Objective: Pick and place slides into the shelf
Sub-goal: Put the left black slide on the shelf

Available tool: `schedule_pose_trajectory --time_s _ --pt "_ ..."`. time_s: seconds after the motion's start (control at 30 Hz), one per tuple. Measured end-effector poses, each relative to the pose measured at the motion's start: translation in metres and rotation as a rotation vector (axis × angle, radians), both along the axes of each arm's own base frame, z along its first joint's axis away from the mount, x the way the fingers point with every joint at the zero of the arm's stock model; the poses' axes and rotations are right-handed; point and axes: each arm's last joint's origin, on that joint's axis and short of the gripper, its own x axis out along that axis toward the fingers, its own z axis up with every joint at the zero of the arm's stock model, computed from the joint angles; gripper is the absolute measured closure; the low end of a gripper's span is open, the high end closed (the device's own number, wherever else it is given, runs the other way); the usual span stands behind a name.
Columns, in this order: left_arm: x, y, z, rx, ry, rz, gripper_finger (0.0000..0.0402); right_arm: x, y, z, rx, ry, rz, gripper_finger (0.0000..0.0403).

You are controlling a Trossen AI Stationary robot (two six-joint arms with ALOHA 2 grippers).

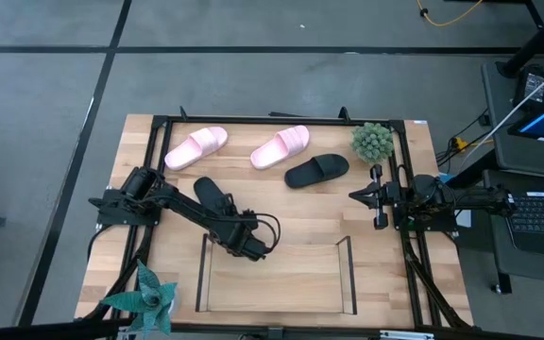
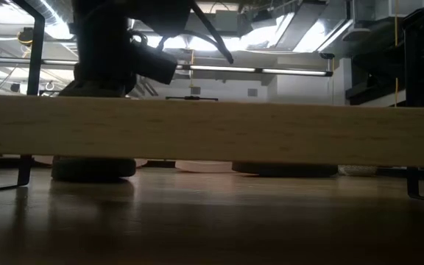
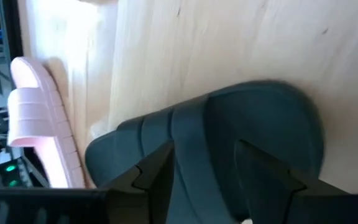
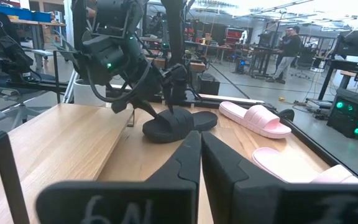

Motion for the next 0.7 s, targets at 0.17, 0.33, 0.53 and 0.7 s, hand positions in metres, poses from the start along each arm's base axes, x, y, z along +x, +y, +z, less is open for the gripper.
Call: schedule_pose_trajectory --time_s 0.17,0.33,0.53,0.7 --pt "-0.0001 -0.0001 0.0 -0.002 0.001 0.001 0.0244 0.0 0.0 0.0 0.0 0.0 0.0 0.0386" --pt "0.0003 0.0004 -0.0003 -0.003 -0.002 0.003 0.0244 0.0 0.0 0.0 0.0 0.0 0.0 0.0386" --pt "-0.0009 0.0044 -0.0044 0.002 -0.006 0.034 0.0244 0.0 0.0 0.0 0.0 0.0 0.0 0.0386" --pt "-0.0024 0.0052 -0.0074 0.005 0.002 0.034 0.0244 0.0 0.0 0.0 0.0 0.0 0.0 0.0386"
